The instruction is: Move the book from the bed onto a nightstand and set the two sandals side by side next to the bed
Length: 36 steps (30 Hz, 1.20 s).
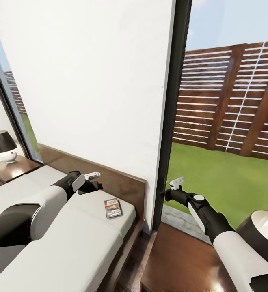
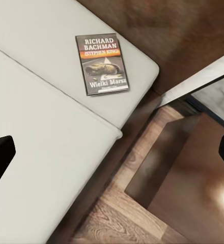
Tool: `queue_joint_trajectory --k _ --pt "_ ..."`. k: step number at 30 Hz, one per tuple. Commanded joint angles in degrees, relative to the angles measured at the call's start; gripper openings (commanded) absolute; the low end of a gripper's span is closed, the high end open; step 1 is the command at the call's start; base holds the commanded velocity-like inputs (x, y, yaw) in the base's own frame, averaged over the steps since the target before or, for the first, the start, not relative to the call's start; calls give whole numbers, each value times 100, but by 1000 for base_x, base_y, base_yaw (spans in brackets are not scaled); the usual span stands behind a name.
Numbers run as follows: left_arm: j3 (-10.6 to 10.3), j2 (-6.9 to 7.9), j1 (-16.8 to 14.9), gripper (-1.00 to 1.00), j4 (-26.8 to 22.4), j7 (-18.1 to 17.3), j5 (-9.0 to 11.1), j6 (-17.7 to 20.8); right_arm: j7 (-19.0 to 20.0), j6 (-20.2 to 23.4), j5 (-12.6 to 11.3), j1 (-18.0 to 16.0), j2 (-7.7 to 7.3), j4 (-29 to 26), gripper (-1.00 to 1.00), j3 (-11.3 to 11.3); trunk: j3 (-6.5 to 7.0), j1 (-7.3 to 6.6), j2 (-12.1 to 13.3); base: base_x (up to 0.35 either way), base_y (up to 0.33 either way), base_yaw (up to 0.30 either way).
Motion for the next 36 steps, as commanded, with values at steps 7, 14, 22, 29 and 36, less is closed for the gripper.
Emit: queue_joint_trajectory --k 7,14,22,29,36 --pt "0 5 1 100 -1 -13 1 2 -8 0 0 0 -2 8 100 1 -60 0 -1 0 0 0" --pt "6 6 1 100 0 -17 1 3 -11 0 4 0 -1 9 100 1 -119 0 -1 0 0 0" --pt "9 6 1 100 -2 -18 1 3 -9 0 2 0 -3 9 100 -4 -187 0 -1 0 0 0" --pt "-6 -9 0 100 -12 -17 -12 3 -9 0 0 0 -4 9 100 -7 -246 0 -1 0 0 0" --pt "-3 -9 1 100 -16 -18 -14 3 -9 0 0 0 -4 9 100 -7 -305 0 -1 0 0 0"
